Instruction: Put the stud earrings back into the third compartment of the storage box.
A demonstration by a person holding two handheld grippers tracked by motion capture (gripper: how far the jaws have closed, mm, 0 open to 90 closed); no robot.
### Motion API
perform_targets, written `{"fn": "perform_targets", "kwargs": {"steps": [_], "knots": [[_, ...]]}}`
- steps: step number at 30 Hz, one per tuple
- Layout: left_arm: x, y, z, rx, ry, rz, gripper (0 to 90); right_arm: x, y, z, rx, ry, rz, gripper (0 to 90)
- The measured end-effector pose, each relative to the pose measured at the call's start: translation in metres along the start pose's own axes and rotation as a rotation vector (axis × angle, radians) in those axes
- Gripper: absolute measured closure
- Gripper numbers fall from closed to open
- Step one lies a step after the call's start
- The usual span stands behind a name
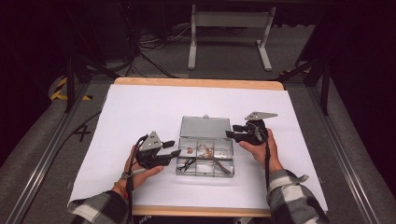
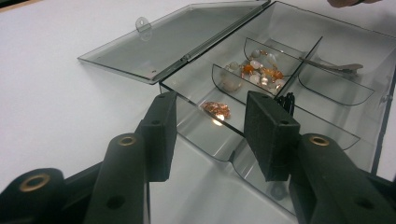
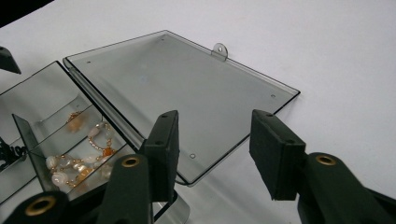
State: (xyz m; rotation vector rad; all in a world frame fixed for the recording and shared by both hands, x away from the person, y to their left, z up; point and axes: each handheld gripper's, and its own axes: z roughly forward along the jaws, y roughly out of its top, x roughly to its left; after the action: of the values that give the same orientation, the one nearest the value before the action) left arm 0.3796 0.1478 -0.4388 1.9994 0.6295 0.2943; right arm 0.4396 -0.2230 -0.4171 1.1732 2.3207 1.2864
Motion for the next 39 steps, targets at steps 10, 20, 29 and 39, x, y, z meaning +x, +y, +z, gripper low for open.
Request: {"fn": "perform_targets", "kwargs": {"steps": [10, 20, 29, 39], "knots": [[0.005, -0.004, 0.005, -0.005, -0.065, -0.075, 50.9, -0.005, -0.002, 0.011, 0.027, 0.026, 0.053, 49.9], [0.003, -0.004, 0.010, 0.017, -0.099, -0.072, 51.4, -0.012, -0.001, 0.017, 0.041, 0.073, 0.132, 42.2], [0.004, -0.003, 0.006, 0.013, -0.027, -0.078, 39.1, -0.016, -0.001, 0.022, 0.055, 0.093, 0.184, 37.4], [0.008, -0.006, 0.012, 0.012, -0.082, -0.128, 40.3, -0.020, -0.001, 0.025, 0.063, 0.110, 0.217, 34.8]]}}
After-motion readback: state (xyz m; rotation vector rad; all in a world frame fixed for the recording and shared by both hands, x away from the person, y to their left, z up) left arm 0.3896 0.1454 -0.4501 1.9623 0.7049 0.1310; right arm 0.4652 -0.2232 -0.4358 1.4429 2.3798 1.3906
